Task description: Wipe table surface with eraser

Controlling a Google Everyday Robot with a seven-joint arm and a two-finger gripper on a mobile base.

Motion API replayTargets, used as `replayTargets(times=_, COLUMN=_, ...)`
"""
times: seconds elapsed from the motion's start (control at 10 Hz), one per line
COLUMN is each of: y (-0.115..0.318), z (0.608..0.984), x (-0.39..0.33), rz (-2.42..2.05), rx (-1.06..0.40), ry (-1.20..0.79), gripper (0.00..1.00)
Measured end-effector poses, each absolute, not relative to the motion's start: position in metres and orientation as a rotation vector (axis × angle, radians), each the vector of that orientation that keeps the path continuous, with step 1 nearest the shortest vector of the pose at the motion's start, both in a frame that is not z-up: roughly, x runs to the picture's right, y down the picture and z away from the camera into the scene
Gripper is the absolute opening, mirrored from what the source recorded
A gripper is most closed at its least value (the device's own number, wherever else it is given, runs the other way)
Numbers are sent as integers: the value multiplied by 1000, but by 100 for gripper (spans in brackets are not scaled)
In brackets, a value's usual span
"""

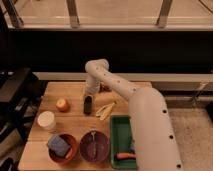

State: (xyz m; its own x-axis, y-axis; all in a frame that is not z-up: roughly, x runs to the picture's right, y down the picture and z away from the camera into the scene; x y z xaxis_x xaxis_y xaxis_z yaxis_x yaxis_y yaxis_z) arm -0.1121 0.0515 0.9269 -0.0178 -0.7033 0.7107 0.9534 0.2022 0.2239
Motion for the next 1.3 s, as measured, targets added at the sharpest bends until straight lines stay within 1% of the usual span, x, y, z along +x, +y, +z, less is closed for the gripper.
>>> replayTargets(times=0.2, y=45, z=922, x=-151, rz=-1408, rx=-319, ry=-864, gripper=0)
replayTargets(times=0.3, y=49, z=915, x=-175, rz=-1428, rx=-293, ry=-896, gripper=0)
replayTargets(times=0.5, y=72, z=899, x=-201, rz=-1435, rx=-285, ry=-958, gripper=0)
replayTargets(times=0.7, y=99, z=886, x=-207, rz=-1402, rx=-321, ry=-1001, gripper=0)
replayTargets(times=1.0, y=120, z=884, x=-175, rz=-1335, rx=-401, ry=-985, gripper=0)
replayTargets(times=1.3, y=116, z=887, x=-105, rz=-1307, rx=-477, ry=-894, gripper=0)
